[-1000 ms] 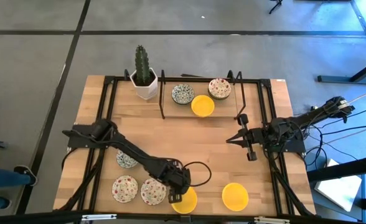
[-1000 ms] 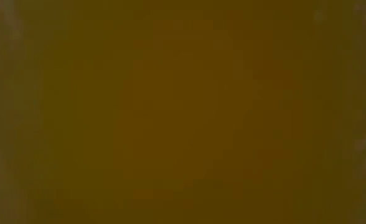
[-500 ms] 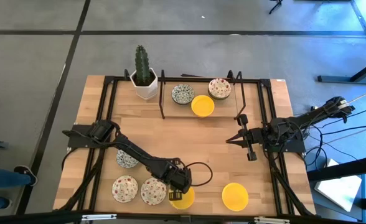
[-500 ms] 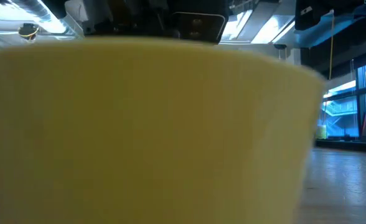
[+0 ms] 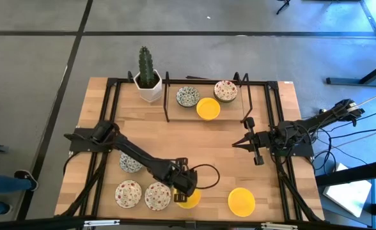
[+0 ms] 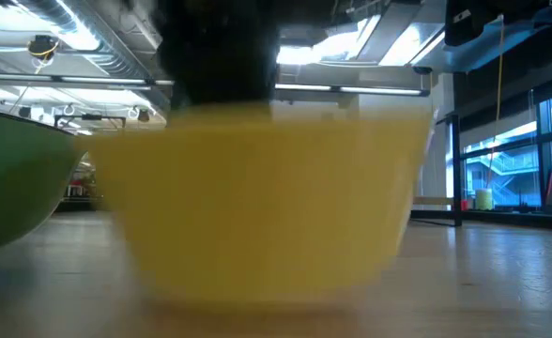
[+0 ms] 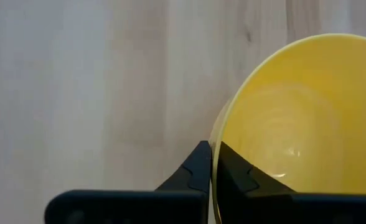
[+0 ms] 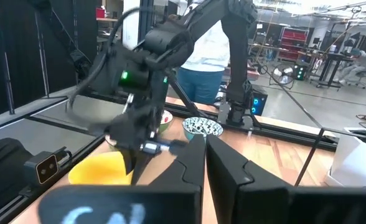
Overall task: Pick & Place Mini bowls
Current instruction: Stack the yellow bowl on top of the yellow bowl on the shelf
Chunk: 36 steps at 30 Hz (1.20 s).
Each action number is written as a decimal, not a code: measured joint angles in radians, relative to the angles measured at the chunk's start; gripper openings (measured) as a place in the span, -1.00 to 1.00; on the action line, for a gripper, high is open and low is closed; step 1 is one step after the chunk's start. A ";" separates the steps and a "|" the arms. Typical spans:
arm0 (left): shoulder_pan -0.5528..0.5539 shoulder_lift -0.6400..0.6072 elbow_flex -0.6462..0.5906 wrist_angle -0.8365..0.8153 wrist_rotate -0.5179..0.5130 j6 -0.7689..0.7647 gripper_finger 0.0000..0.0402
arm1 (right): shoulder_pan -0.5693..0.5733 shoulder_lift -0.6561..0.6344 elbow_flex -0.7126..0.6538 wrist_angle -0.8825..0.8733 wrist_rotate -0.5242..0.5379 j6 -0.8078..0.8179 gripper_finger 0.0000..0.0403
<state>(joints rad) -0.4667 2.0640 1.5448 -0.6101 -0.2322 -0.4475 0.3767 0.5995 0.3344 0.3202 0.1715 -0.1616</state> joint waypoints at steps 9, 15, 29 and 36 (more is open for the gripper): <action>0.035 -0.165 0.000 -0.046 -0.293 0.118 -0.98 | 0.000 0.000 0.000 -0.003 0.000 0.000 -0.91; 0.107 -0.310 0.000 -0.105 -0.539 0.212 -0.98 | 0.000 0.000 0.000 -0.057 -0.008 0.018 -0.91; 0.621 -0.410 0.002 0.213 0.017 0.563 -0.98 | 0.000 0.000 0.000 -0.009 0.017 -0.122 -0.91; 0.788 -0.349 0.000 0.269 0.176 0.505 -0.98 | -0.001 -0.002 0.001 0.279 0.145 -0.325 -0.91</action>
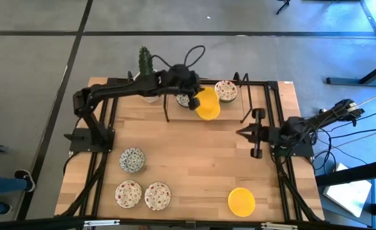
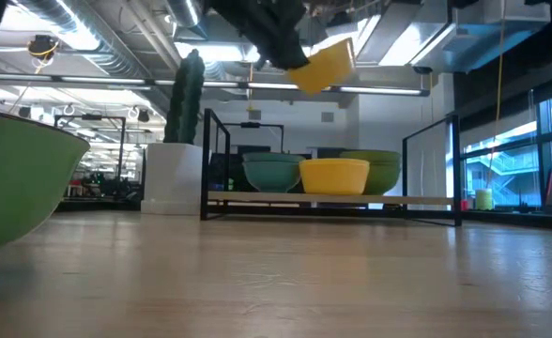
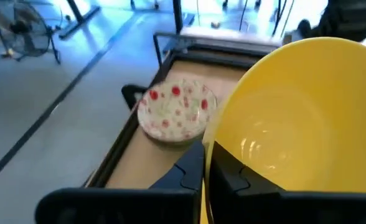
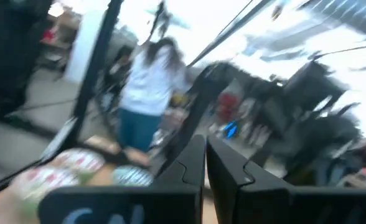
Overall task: Pick & Place Mini bowls
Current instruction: Stack the yellow bowl on top of the yellow bowl on the shelf
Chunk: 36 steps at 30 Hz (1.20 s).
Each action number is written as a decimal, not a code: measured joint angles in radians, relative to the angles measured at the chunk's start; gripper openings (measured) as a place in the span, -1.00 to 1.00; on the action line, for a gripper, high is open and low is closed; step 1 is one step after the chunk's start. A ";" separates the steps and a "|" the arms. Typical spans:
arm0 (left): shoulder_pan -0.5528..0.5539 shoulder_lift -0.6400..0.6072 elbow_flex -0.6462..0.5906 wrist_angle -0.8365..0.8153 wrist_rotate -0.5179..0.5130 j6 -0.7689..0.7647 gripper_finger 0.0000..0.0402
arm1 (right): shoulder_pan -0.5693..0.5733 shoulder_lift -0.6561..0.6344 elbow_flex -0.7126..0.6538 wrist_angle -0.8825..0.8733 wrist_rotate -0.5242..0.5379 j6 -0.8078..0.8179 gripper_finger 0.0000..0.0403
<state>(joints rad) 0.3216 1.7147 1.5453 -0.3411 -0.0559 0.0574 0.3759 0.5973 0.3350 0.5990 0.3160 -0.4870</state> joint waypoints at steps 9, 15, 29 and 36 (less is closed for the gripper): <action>0.038 0.159 0.069 0.047 0.081 0.023 -0.98 | 0.000 -0.004 0.000 0.032 0.024 -0.018 -0.91; 0.047 0.255 0.127 0.031 0.083 0.043 -0.98 | 0.000 -0.004 0.000 0.000 0.025 -0.019 -0.91; 0.061 0.302 0.175 -0.039 0.082 0.035 -0.98 | 0.000 -0.004 0.000 -0.001 0.025 -0.069 -0.91; 0.060 0.302 0.175 -0.068 0.076 0.035 -0.98 | 0.000 -0.004 0.000 -0.002 0.025 -0.076 -0.91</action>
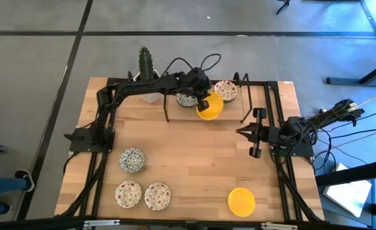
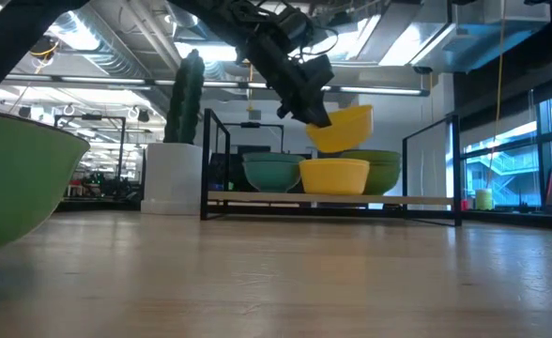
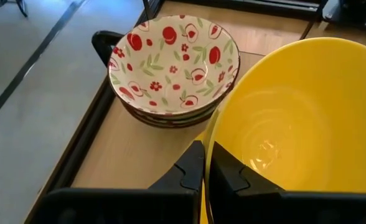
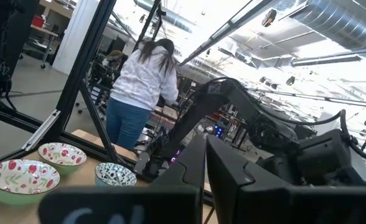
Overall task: Pick & Place Mini bowls
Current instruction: Stack the yellow bowl on top of the yellow bowl on the shelf
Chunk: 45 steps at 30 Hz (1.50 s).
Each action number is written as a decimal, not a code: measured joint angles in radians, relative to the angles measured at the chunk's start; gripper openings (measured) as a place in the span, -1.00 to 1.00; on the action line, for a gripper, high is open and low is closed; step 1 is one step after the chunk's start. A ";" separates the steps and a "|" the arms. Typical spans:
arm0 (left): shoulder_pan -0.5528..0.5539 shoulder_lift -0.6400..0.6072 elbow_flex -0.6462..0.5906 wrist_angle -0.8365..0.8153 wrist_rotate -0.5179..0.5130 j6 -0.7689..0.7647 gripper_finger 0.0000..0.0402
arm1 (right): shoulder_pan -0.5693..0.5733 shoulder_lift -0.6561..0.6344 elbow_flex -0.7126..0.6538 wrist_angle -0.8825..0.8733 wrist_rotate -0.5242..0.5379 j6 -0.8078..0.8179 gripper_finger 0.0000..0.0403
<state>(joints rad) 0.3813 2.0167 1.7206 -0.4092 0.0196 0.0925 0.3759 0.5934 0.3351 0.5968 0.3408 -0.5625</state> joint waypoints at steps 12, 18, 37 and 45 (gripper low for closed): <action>0.004 0.000 0.000 -0.013 -0.003 0.026 -0.98 | 0.000 0.000 0.000 -0.042 0.000 0.000 -0.91; 0.014 0.000 -0.001 -0.014 -0.004 0.030 -0.98 | 0.000 0.000 0.000 -0.042 0.000 0.000 -0.91; 0.029 0.000 0.042 -0.058 -0.001 0.097 -0.98 | 0.000 0.000 0.000 -0.058 -0.002 0.000 -0.91; 0.027 -0.002 0.082 -0.123 0.001 0.113 -0.98 | 0.000 0.000 0.000 -0.057 -0.003 -0.022 -0.91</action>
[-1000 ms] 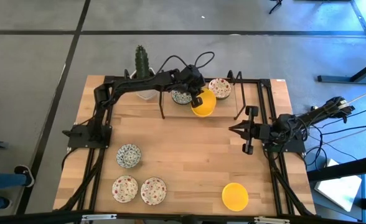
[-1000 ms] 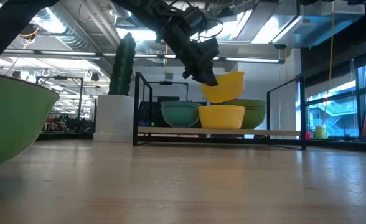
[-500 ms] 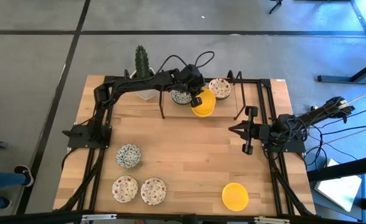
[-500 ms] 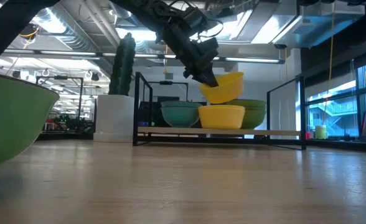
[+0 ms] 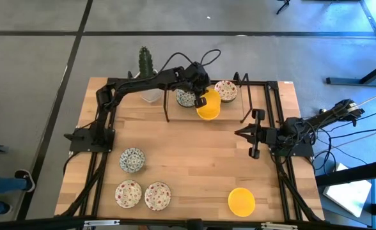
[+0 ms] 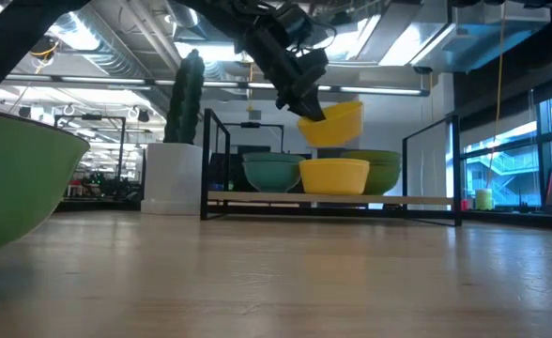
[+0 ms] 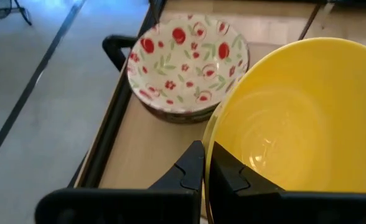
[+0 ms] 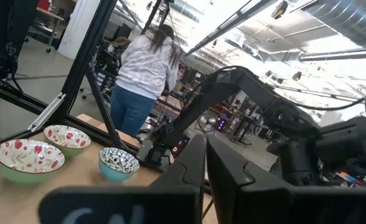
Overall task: Pick & Place Mini bowls
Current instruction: Stack the yellow bowl on top of the yellow bowl on the shelf
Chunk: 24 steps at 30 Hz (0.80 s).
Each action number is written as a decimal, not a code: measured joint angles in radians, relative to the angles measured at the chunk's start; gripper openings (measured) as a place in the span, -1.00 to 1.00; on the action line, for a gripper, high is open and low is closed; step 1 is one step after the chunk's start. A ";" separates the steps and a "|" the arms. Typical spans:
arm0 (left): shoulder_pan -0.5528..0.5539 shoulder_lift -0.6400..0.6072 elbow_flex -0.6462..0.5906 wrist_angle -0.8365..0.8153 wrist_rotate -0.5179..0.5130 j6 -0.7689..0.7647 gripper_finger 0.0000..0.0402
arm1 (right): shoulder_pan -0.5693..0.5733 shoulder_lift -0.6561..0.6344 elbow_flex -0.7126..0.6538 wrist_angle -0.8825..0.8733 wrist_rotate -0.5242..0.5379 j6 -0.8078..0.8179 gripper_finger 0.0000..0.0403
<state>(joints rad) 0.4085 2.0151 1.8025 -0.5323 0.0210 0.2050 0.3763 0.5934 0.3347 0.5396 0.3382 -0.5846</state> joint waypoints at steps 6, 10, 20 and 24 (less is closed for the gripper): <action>-0.003 0.000 -0.001 -0.002 -0.019 0.001 -0.98 | 0.000 0.000 0.000 -0.008 -0.028 -0.037 -0.91; -0.004 0.012 0.000 0.011 -0.030 0.001 -0.98 | 0.000 0.000 0.000 -0.007 -0.026 -0.037 -0.91; -0.024 0.067 -0.001 0.005 -0.079 0.018 -0.98 | 0.000 0.000 0.000 -0.022 -0.018 -0.038 -0.91; -0.022 0.067 -0.001 0.006 -0.081 0.018 -0.98 | 0.000 0.000 0.000 -0.022 -0.017 -0.038 -0.91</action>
<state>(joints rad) 0.3862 2.0823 1.8011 -0.5262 -0.0605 0.2227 0.3761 0.5934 0.3344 0.5175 0.3210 -0.6224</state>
